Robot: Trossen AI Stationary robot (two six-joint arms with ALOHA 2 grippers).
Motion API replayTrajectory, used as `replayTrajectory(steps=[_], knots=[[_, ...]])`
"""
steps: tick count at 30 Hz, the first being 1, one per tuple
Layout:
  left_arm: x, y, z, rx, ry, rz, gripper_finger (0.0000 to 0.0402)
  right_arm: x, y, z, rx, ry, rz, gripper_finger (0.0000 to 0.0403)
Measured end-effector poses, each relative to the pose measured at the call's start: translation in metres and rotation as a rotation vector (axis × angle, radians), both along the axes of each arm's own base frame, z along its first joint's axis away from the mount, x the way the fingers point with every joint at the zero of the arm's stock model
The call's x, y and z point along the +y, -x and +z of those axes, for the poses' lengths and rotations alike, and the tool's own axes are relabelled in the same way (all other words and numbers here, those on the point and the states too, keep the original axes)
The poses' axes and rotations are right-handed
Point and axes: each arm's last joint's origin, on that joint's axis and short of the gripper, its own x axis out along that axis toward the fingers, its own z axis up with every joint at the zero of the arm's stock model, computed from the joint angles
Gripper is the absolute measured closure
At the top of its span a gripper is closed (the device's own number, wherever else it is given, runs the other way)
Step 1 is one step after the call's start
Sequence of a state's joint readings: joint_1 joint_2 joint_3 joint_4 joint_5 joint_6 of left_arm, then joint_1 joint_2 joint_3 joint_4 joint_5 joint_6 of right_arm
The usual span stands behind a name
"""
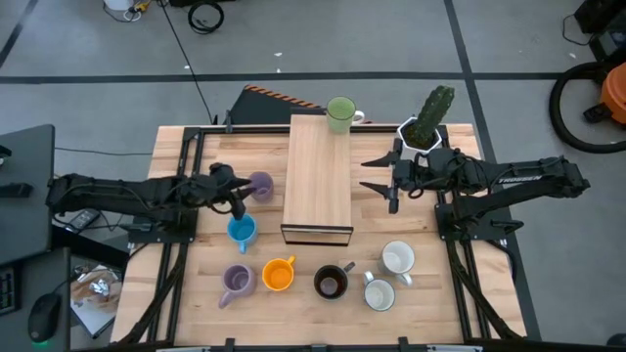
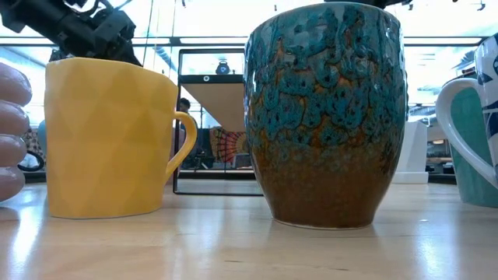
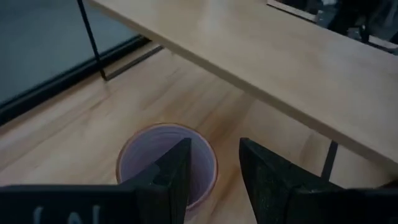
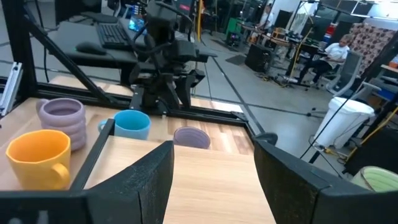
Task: Place coffee mugs
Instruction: Put the purple patterned mug on the shelf
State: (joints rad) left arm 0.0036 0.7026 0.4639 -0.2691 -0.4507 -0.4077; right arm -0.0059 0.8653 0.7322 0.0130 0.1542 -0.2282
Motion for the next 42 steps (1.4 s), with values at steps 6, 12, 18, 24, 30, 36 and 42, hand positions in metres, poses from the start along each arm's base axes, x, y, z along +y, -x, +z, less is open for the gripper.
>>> replayTrajectory(steps=[6, 12, 18, 24, 30, 36, 42], knots=[[0.002, -0.001, -0.005, 0.057, -0.053, 0.057, 0.0261, 0.000, 0.000, 0.000, 0.001, 0.000, -0.001, 0.0175], [0.008, -0.005, -0.010, 0.108, -0.067, 0.139, 0.0261, 0.000, 0.000, 0.000, 0.001, 0.002, 0.000, 0.0175], [0.020, -0.009, -0.006, 0.194, -0.064, 0.141, 0.0276, 0.000, 0.000, 0.000, 0.001, 0.002, 0.000, 0.0175], [0.031, -0.006, -0.010, 0.223, 0.009, 0.118, 0.0281, 0.000, 0.000, 0.000, 0.002, 0.005, 0.000, 0.0175], [0.037, -0.005, -0.010, 0.225, 0.020, 0.089, 0.0281, 0.000, 0.000, 0.000, 0.001, 0.008, 0.001, 0.0175], [0.039, -0.005, -0.009, 0.223, 0.021, 0.096, 0.0281, 0.000, 0.000, 0.000, 0.001, 0.009, 0.002, 0.0175], [0.045, -0.004, -0.002, 0.214, 0.063, 0.086, 0.0281, 0.000, 0.000, 0.002, -0.015, 0.014, 0.002, 0.0175]])
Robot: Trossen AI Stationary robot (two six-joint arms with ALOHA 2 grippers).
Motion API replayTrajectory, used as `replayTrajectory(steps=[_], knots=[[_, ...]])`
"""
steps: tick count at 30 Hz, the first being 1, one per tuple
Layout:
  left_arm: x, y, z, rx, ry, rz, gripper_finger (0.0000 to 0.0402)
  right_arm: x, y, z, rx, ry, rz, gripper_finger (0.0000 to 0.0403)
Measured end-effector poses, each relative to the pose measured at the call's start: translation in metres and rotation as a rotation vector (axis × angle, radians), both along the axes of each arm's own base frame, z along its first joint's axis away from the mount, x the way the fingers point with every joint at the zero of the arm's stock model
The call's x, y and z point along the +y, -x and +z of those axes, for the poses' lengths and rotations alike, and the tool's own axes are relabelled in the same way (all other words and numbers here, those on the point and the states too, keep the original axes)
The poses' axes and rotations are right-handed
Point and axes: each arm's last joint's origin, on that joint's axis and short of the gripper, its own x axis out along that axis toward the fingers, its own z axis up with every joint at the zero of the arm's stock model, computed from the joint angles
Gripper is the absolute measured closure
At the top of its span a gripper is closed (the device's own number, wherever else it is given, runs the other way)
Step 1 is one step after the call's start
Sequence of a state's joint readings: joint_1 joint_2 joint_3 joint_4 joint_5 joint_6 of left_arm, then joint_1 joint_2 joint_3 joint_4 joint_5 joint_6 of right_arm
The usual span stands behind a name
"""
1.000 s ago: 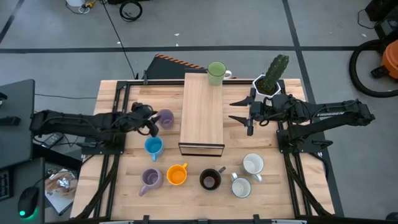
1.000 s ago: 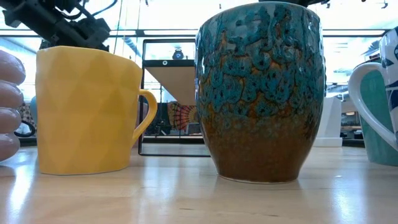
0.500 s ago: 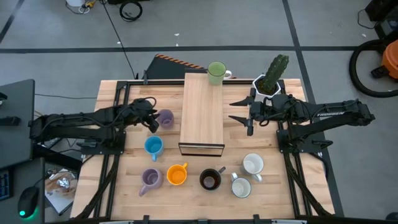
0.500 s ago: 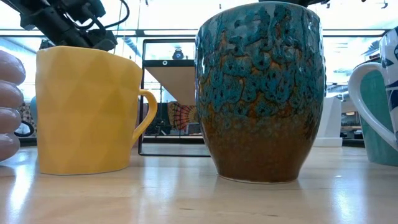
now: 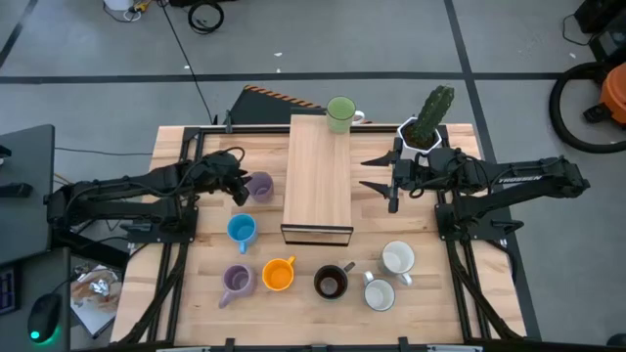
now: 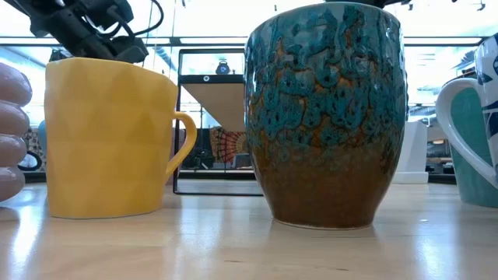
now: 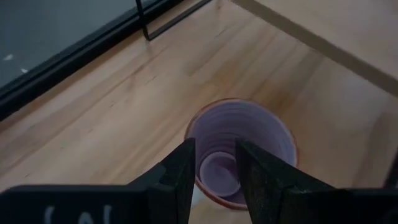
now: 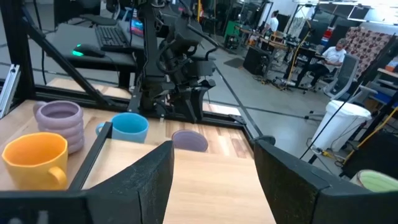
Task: Place coffee mugs
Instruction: Put the purple patterned mug on the shelf
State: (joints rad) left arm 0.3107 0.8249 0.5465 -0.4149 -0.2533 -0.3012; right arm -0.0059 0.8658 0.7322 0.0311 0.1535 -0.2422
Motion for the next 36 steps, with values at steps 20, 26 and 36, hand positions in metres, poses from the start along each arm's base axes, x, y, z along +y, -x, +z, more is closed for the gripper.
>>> replayTrajectory(steps=[20, 26, 36], knots=[[0.014, 0.009, -0.010, 0.233, 0.129, -0.027, 0.0281, 0.001, 0.000, 0.004, -0.046, 0.002, 0.028, 0.0175], [0.026, 0.002, -0.013, 0.329, 0.179, -0.039, 0.0281, 0.001, -0.001, 0.005, -0.047, 0.001, 0.036, 0.0175], [0.037, -0.004, -0.017, 0.399, 0.183, -0.200, 0.0281, 0.001, -0.001, 0.004, -0.043, 0.001, 0.044, 0.0175]])
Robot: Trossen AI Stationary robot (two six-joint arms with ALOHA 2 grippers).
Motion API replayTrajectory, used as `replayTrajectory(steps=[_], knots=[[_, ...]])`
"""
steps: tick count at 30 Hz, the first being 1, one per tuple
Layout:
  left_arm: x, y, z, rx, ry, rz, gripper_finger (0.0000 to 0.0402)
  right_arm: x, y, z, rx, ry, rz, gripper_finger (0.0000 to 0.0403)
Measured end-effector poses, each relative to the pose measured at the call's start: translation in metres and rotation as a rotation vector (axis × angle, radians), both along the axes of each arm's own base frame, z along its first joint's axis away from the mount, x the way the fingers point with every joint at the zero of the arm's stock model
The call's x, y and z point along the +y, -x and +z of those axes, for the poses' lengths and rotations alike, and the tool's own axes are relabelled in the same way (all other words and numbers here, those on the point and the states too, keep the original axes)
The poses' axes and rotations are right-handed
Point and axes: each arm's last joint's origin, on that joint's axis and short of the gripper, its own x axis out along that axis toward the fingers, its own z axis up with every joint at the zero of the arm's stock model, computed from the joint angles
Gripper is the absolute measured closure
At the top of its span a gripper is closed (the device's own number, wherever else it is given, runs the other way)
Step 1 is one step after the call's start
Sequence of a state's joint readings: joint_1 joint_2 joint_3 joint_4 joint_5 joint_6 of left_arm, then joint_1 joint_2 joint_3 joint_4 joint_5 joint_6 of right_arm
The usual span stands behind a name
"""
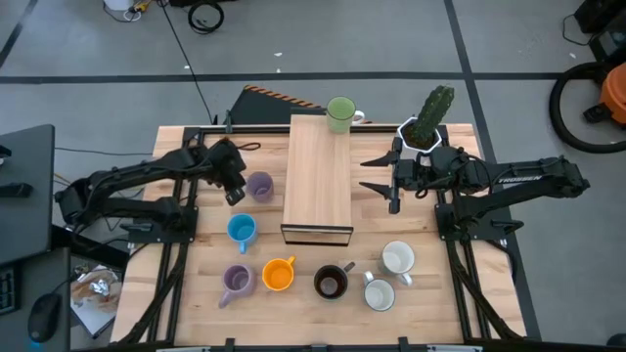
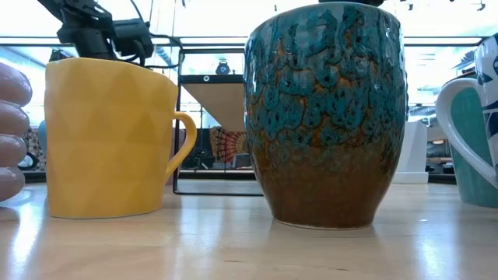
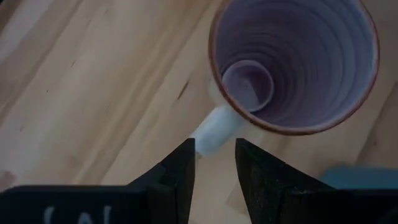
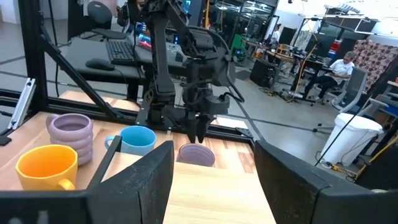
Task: Place coffee mugs
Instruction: Put the purple patterned mug on the shelf
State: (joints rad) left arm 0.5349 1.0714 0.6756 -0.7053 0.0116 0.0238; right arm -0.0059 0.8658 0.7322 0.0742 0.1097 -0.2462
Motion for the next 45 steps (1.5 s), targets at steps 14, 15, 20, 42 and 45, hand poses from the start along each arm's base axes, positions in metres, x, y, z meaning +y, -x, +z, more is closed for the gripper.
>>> replayTrajectory(steps=[14, 15, 20, 42, 45], knots=[[0.0027, -0.0069, -0.0066, 0.145, -0.201, -0.429, 0.0281, 0.0000, 0.0000, -0.0001, 0.000, -0.005, 0.001, 0.0175], [0.0030, -0.0067, -0.0066, 0.154, -0.209, -0.426, 0.0281, 0.0001, 0.0000, -0.0001, 0.000, -0.006, 0.002, 0.0175], [0.0043, -0.0066, -0.0062, 0.176, -0.242, -0.408, 0.0281, 0.0002, 0.0000, -0.0001, 0.000, -0.008, 0.007, 0.0175], [-0.0015, -0.0092, -0.0065, 0.037, -0.097, -0.501, 0.0281, 0.0003, 0.0000, -0.0001, -0.001, -0.019, 0.009, 0.0177], [-0.0018, -0.0094, -0.0065, 0.032, -0.080, -0.462, 0.0281, 0.0003, 0.0000, -0.0001, -0.001, -0.019, 0.009, 0.0182]])
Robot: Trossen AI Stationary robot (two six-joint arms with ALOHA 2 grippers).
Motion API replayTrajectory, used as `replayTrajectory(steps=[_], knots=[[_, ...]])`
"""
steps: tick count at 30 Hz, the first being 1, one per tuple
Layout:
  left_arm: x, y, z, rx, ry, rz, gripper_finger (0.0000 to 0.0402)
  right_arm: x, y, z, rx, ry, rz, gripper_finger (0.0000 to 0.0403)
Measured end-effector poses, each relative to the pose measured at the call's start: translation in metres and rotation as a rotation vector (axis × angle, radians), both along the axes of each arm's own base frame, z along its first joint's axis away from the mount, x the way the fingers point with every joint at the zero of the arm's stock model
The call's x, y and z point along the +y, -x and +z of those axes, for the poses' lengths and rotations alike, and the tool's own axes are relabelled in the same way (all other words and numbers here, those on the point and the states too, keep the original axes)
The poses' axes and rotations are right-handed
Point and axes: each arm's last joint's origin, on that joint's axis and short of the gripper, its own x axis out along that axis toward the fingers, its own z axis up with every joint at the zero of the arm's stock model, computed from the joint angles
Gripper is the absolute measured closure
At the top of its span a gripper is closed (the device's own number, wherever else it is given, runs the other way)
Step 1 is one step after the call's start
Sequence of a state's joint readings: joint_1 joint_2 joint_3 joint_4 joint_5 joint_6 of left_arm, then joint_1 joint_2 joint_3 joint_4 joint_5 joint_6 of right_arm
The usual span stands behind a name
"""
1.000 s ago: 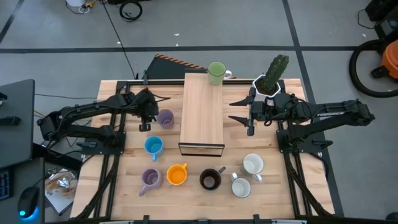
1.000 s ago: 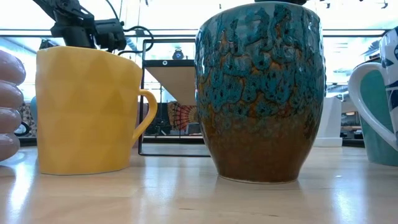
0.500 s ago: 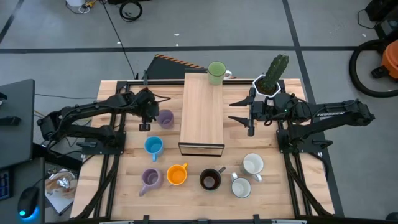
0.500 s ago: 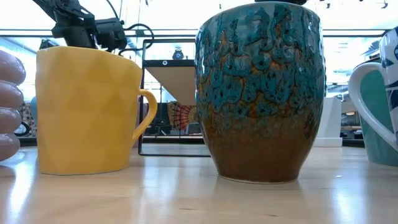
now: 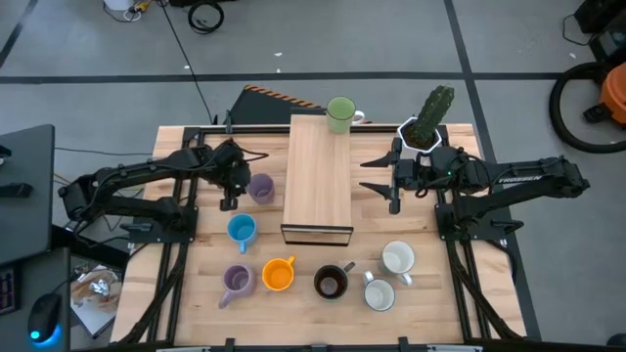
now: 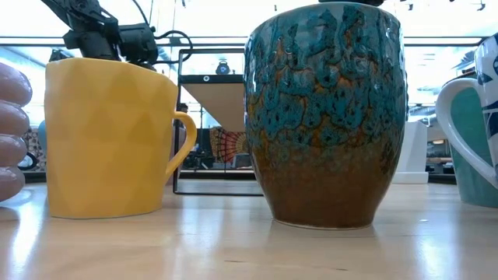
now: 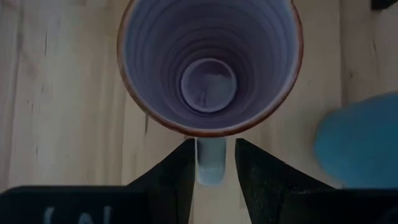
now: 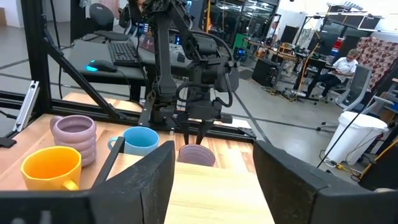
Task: Place coffee mugs
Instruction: Put the purple patterned mug on the shelf
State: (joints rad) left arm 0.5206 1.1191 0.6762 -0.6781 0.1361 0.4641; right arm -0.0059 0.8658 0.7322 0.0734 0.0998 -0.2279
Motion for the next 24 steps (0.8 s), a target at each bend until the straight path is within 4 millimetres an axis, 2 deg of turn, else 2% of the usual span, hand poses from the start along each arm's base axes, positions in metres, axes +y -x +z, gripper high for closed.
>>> replayTrajectory(steps=[12, 24], knots=[[-0.004, -0.002, -0.001, 0.031, -0.020, 0.133, 0.0281, 0.000, 0.000, 0.001, -0.008, 0.000, 0.000, 0.0192], [0.002, -0.012, -0.024, 0.150, 0.034, 0.154, 0.0281, 0.000, 0.000, 0.001, -0.006, 0.006, -0.001, 0.0193]])
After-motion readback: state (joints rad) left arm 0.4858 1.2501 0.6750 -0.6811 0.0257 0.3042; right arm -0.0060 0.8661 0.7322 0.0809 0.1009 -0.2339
